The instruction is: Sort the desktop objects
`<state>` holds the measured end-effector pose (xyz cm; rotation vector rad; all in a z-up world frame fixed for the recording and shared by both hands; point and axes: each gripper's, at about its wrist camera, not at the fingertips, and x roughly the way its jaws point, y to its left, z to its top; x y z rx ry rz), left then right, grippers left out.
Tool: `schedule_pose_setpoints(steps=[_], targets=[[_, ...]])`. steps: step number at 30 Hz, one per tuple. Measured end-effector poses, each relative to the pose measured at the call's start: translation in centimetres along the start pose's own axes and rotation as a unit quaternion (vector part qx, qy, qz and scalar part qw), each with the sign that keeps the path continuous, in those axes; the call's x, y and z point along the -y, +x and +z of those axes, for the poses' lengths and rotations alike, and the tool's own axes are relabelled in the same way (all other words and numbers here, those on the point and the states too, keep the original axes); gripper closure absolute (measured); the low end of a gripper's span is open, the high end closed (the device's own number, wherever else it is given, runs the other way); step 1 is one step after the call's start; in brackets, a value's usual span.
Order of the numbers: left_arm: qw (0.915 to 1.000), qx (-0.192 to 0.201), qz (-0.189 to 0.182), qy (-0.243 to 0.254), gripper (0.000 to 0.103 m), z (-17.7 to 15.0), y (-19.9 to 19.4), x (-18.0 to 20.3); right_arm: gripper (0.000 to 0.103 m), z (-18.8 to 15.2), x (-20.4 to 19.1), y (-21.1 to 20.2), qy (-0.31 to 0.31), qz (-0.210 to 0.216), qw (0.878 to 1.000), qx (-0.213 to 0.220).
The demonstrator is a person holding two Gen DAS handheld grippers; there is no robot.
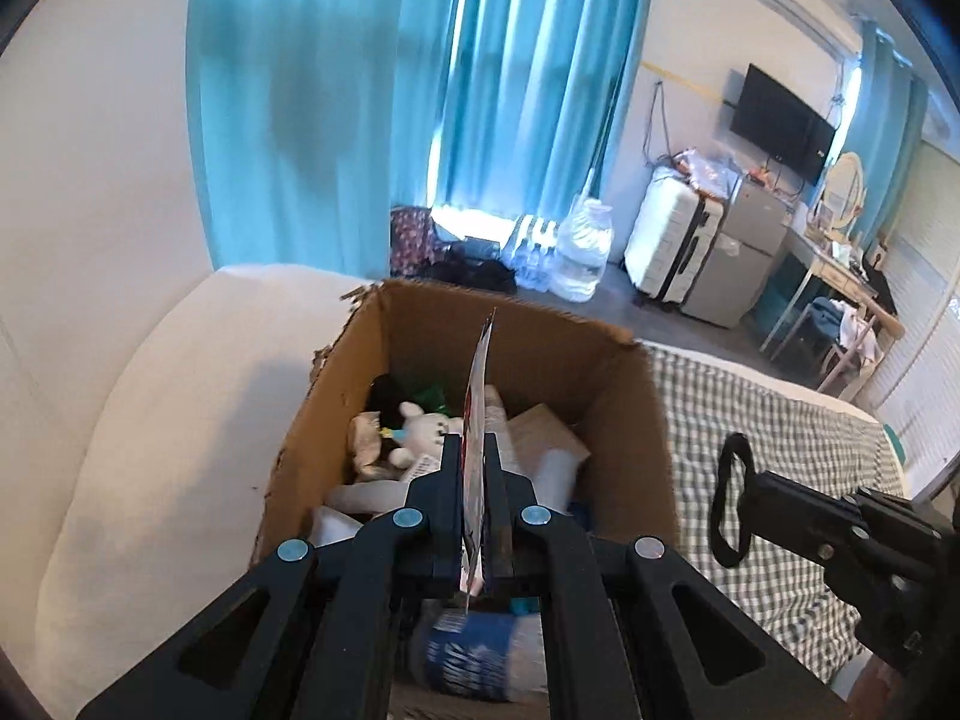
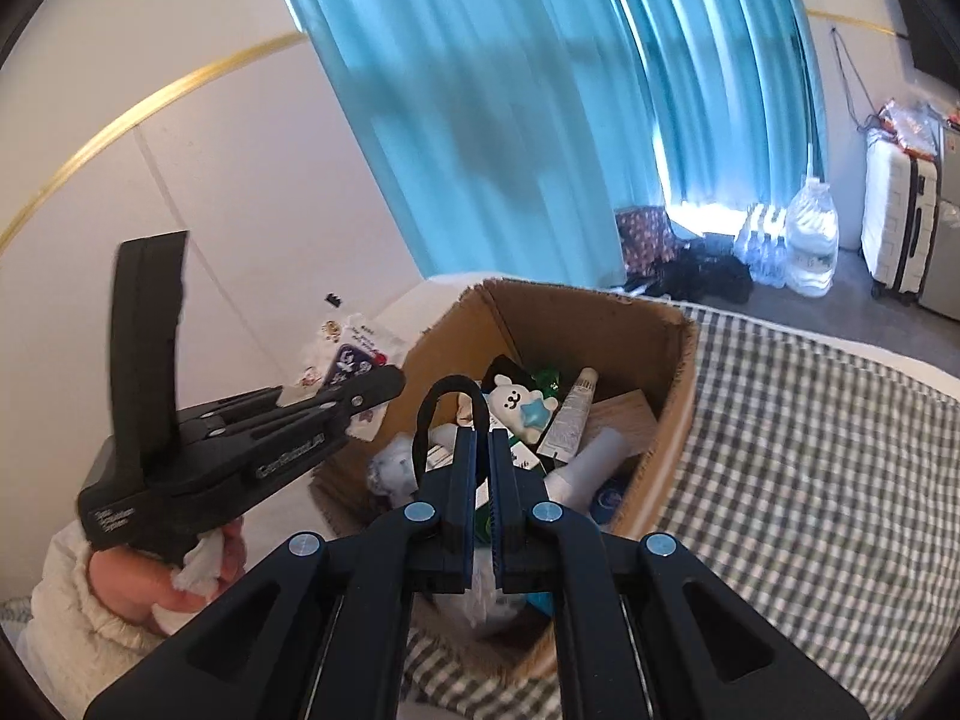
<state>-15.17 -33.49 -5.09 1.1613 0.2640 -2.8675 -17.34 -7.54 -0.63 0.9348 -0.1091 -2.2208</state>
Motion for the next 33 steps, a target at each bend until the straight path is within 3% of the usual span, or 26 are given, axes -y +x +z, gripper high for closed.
schedule_pose_setpoints(steps=[6, 10, 12, 13, 14, 16, 20, 24, 27, 28, 33], targets=[[0.9994, -0.027, 0.002, 0.019, 0.099, 0.8, 3.6, -0.4, 0.097, 0.9, 1.9, 4.4, 0.032, -0.014, 0.999, -0.021], [0.9989, -0.038, 0.001, 0.028, 0.094, 1.0, 4.6, 0.3, 0.093, 1.1, 2.6, 4.8, 0.048, -0.025, 0.998, -0.011], [0.9987, -0.038, 0.004, 0.033, 0.073, 1.1, 4.7, 0.6, 0.060, 1.0, 2.7, 4.4, 0.046, -0.028, 0.999, -0.005], [0.9985, -0.039, 0.007, 0.037, 0.040, 1.0, 4.8, 0.8, 0.054, 1.2, 2.7, 4.3, 0.043, -0.037, 0.998, 0.002], [0.9983, -0.037, 0.013, 0.043, 0.017, 1.0, 4.8, 0.9, 0.051, 1.2, 2.7, 4.0, 0.041, -0.042, 0.998, 0.010], [0.9977, -0.022, 0.034, 0.055, 0.014, 0.7, 4.2, 1.3, 0.050, 1.1, 2.9, 3.1, 0.048, -0.044, 0.998, 0.021], [0.9973, -0.029, 0.038, 0.056, 0.014, 0.3, 2.6, 1.7, 0.048, 0.8, 3.3, 0.7, 0.063, -0.058, 0.996, 0.035], [0.9975, -0.016, 0.048, 0.050, 0.014, 1.2, 0.1, 1.9, 0.036, 0.9, 2.8, -2.9, 0.055, -0.082, 0.993, 0.061], [0.9963, 0.028, 0.072, 0.039, 0.008, 2.7, -3.5, 2.8, 0.025, 1.2, 2.3, -5.9, 0.056, -0.100, 0.989, 0.089], [0.9959, 0.043, 0.075, 0.029, 0.001, 3.2, -4.9, 3.2, 0.022, 1.3, 2.3, -6.9, 0.058, -0.107, 0.988, 0.098], [0.9920, 0.106, 0.068, 0.001, 0.000, 4.9, -11.4, 5.6, 0.004, 1.7, 1.7, -13.0, 0.063, -0.142, 0.976, 0.151]])
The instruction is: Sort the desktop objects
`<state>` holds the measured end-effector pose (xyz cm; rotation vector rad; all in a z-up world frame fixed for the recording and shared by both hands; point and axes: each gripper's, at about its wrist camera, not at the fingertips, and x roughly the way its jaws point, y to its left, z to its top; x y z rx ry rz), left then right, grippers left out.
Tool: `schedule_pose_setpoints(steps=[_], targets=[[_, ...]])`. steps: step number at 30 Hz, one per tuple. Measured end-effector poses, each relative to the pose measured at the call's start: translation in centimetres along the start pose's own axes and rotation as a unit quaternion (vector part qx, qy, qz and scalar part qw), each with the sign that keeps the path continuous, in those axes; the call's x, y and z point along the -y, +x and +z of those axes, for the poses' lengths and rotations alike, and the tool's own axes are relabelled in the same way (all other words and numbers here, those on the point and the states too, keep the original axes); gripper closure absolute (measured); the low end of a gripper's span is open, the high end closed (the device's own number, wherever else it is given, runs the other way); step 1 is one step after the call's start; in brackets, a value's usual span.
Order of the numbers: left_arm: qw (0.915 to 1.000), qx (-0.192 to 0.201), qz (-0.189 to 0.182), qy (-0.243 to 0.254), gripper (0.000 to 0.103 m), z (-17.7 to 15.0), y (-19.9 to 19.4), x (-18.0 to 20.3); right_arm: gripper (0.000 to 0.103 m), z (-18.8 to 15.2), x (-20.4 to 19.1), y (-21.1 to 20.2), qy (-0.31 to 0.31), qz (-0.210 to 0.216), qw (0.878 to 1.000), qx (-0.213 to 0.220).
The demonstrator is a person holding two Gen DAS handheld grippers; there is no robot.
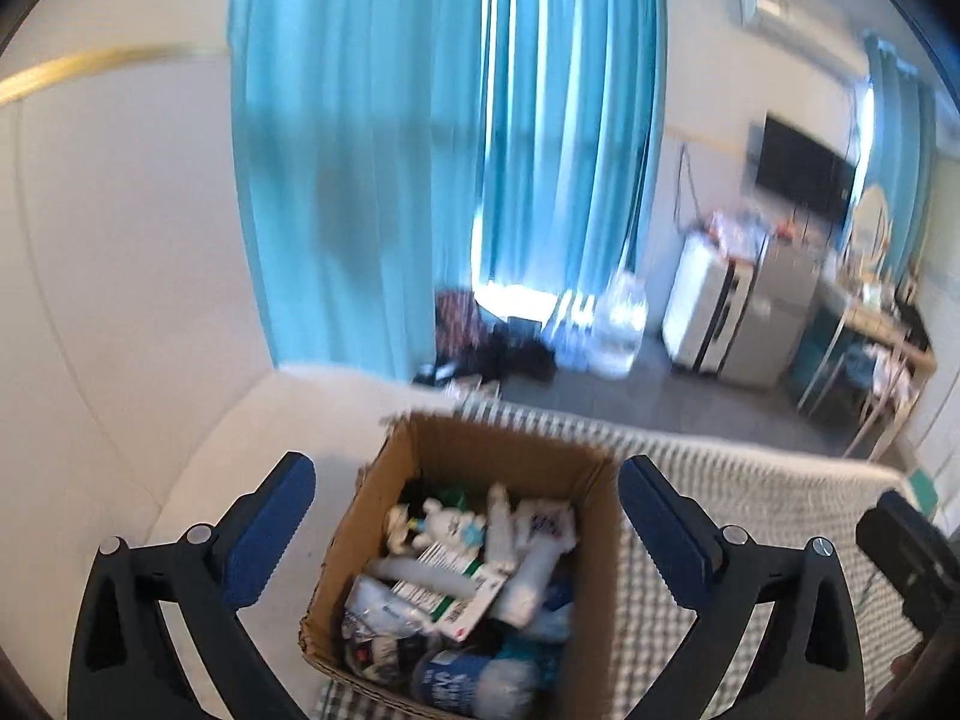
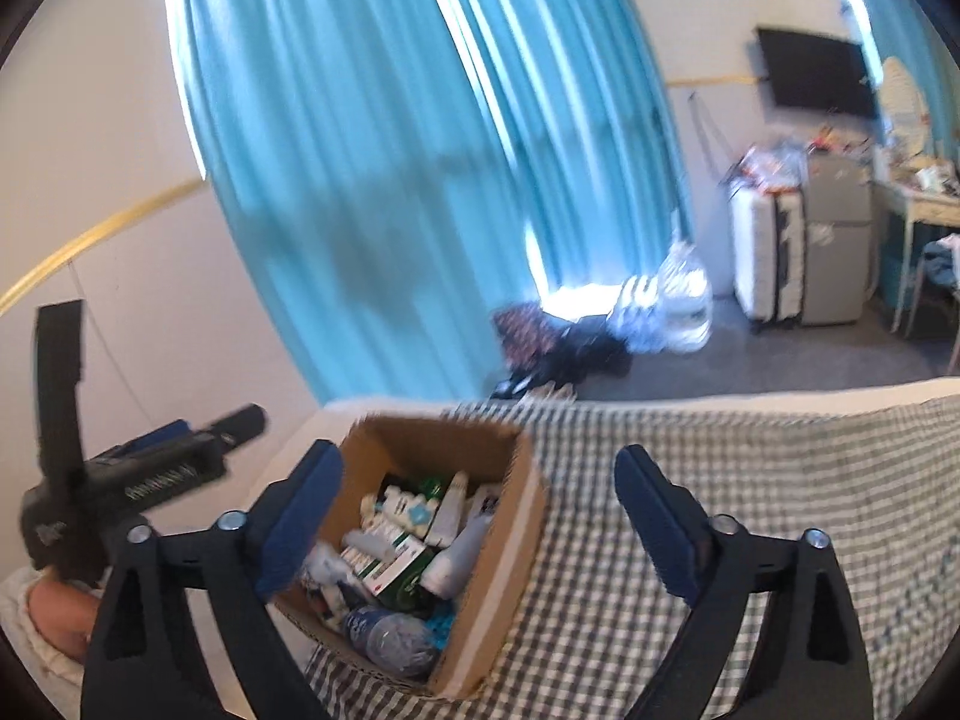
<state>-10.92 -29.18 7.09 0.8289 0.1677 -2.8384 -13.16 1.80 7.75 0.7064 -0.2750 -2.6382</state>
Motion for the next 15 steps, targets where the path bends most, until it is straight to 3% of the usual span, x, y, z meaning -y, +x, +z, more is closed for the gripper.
schedule_pose_setpoints(steps=[8, 12, 15], targets=[[0.9988, 0.039, -0.011, 0.026, 0.000, 1.0, -6.6, 4.3, 0.000, 1.6, 2.1, -8.1, 0.002, -0.058, 0.996, 0.062], [0.9981, 0.050, -0.009, 0.034, 0.000, -1.3, -7.7, 6.0, 0.000, 0.3, 3.1, -9.6, -0.010, -0.077, 0.995, 0.061], [0.9989, 0.035, -0.019, 0.024, 0.000, -4.0, -7.0, 6.6, 0.000, -1.6, 4.1, -9.3, -0.023, -0.093, 0.994, 0.043]])
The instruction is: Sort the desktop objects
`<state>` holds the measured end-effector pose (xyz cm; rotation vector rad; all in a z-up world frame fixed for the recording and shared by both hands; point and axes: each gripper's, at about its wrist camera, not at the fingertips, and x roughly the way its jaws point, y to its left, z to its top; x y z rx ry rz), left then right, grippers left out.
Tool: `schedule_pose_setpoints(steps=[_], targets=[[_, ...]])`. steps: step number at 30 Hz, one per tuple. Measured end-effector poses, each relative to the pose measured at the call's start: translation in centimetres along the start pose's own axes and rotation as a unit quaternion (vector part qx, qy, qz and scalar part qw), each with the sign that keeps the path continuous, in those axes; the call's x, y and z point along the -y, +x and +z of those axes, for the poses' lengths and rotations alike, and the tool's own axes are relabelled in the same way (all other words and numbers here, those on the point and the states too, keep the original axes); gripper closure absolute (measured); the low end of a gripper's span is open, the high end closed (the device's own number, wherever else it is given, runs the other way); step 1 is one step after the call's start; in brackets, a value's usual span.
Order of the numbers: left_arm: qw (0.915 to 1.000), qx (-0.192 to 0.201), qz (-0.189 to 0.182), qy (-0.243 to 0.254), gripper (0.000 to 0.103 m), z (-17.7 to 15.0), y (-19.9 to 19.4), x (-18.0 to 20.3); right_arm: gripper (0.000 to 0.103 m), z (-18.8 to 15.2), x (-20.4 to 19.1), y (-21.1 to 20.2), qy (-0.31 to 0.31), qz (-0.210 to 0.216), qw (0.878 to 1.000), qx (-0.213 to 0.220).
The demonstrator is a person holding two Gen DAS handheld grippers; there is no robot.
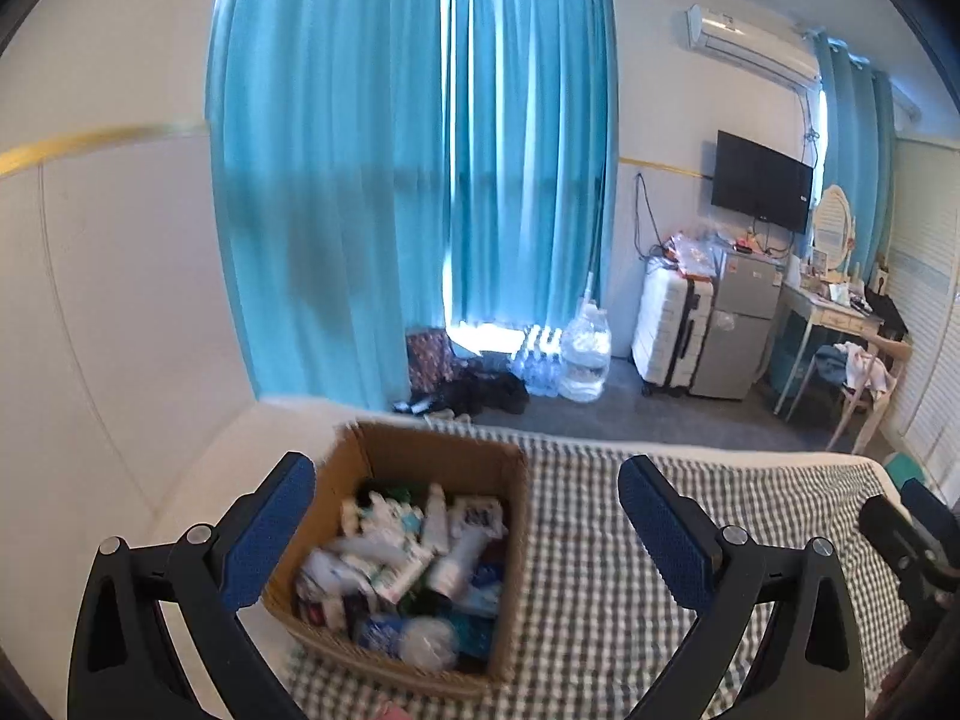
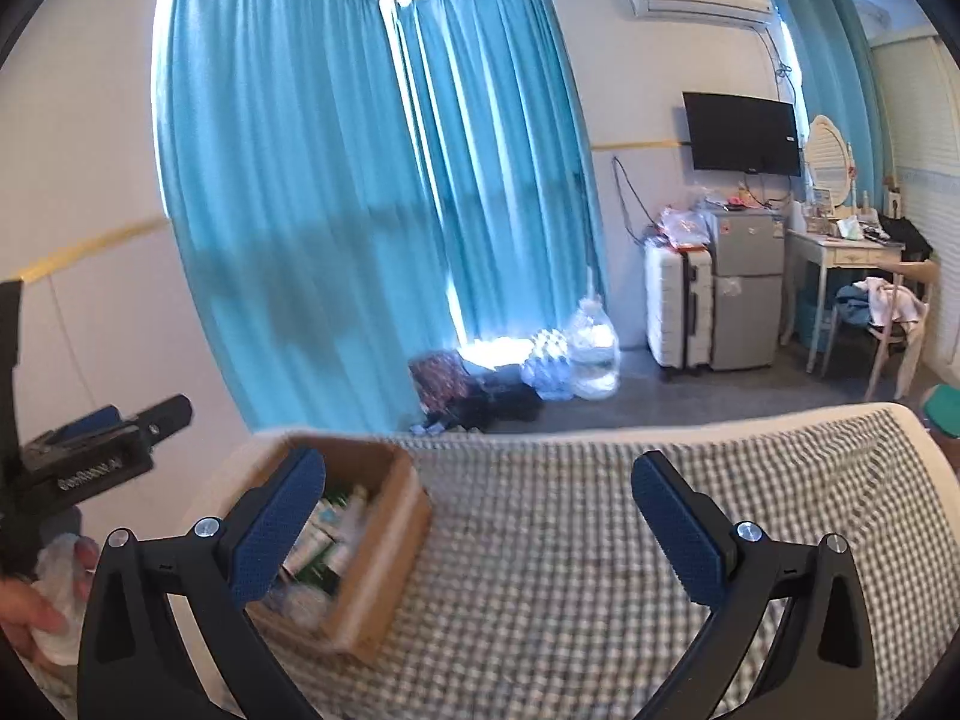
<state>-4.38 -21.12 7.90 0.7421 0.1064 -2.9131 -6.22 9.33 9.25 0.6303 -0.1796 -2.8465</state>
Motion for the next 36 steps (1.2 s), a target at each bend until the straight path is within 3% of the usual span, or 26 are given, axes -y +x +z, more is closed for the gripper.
schedule_pose_setpoints(steps=[9, 19, 36], targets=[[0.9980, -0.061, 0.017, 0.004, 0.000, -6.3, 3.8, 1.2, 0.000, -6.3, 1.3, 2.8, -0.023, 0.000, 0.997, -0.069], [0.9968, -0.073, 0.019, 0.025, 0.000, -11.3, 5.6, 2.0, 0.000, -12.1, 0.3, 5.9, -0.022, 0.000, 0.992, -0.124], [0.9949, -0.093, 0.031, 0.024, 0.000, -13.7, 6.5, 1.5, 0.000, -12.5, 0.6, 6.5, -0.001, -0.008, 0.990, -0.143]])
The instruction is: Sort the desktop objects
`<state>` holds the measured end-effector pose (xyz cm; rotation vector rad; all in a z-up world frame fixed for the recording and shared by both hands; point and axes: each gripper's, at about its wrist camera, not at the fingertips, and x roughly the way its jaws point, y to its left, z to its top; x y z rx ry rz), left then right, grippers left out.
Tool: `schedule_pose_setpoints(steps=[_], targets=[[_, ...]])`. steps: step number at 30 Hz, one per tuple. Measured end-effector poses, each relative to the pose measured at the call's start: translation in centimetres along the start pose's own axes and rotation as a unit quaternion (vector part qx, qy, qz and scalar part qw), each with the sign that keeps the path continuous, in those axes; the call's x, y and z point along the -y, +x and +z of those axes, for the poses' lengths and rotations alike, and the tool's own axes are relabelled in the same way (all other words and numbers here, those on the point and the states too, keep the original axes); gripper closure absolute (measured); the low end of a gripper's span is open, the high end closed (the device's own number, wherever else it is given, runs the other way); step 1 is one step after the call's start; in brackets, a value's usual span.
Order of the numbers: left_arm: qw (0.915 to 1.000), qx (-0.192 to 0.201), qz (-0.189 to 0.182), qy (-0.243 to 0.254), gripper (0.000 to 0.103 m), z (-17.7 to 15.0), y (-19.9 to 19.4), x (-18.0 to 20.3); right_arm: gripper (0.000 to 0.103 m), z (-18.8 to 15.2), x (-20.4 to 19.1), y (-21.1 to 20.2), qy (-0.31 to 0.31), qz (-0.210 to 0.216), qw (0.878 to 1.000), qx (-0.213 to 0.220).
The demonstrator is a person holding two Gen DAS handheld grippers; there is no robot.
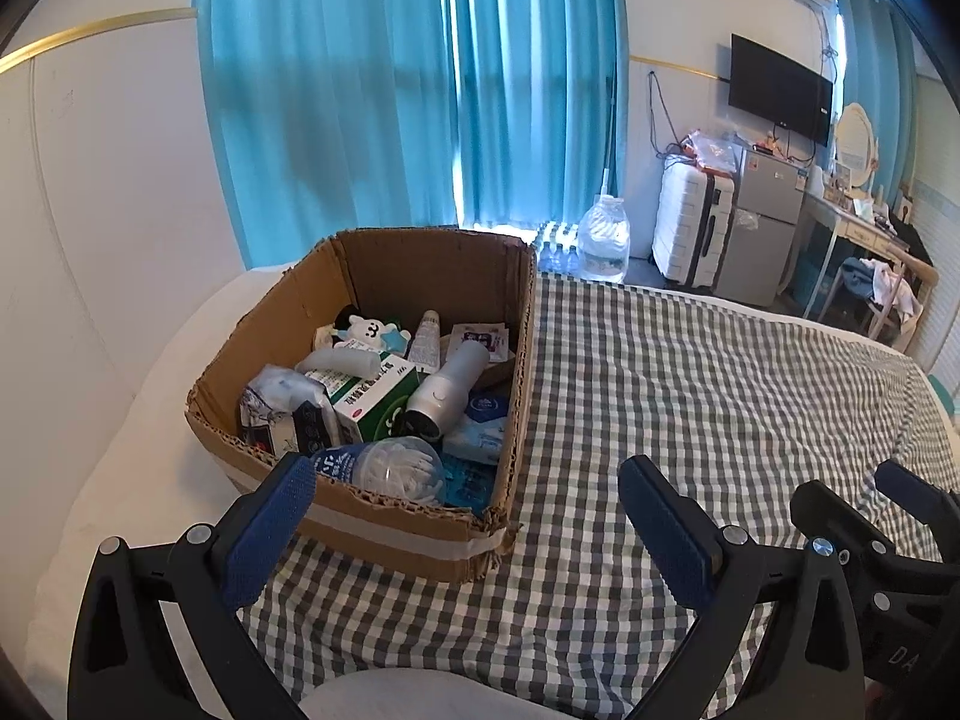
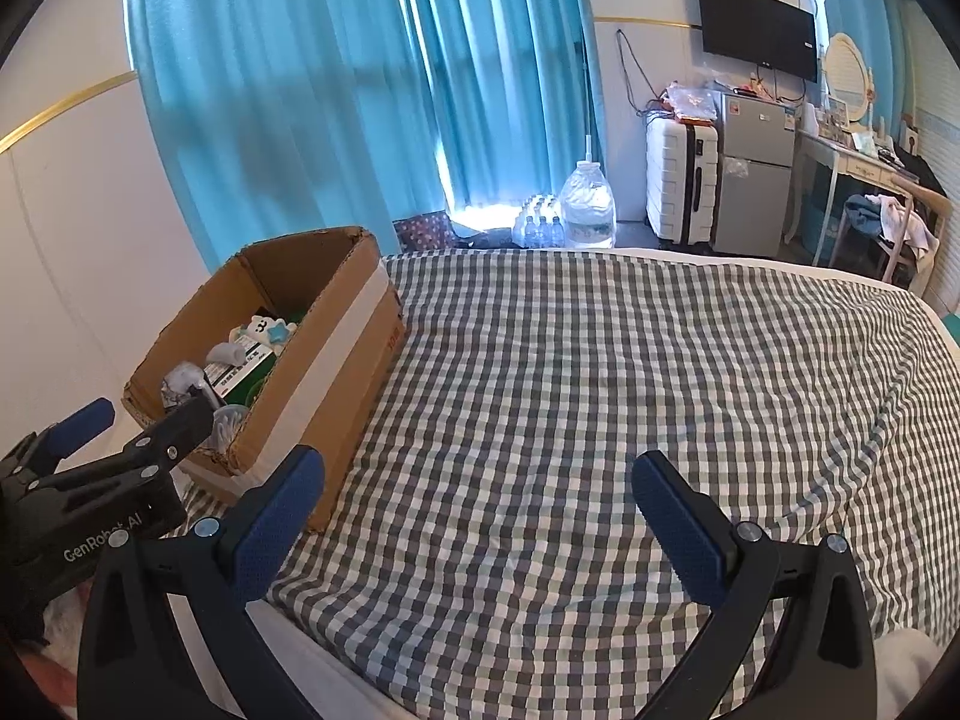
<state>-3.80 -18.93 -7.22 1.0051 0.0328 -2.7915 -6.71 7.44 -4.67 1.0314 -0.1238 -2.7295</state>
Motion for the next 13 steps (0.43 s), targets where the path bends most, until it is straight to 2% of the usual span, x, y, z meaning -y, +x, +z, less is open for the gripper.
schedule_pose_setpoints(steps=[6, 9, 13], targets=[[0.9998, -0.009, 0.018, -0.001, 0.000, -0.19, 0.15, -0.36, 0.000, -0.18, -0.29, 0.17, -0.003, -0.002, 1.000, -0.001], [0.9995, -0.029, 0.001, 0.009, 0.000, -0.48, 0.55, -0.32, 0.000, -0.25, -0.51, 0.21, -0.005, -0.003, 1.000, -0.003], [0.9996, -0.024, -0.004, 0.014, 0.000, -0.76, 0.32, -0.14, 0.000, -0.18, -0.80, 0.40, -0.009, -0.004, 1.000, -0.006]])
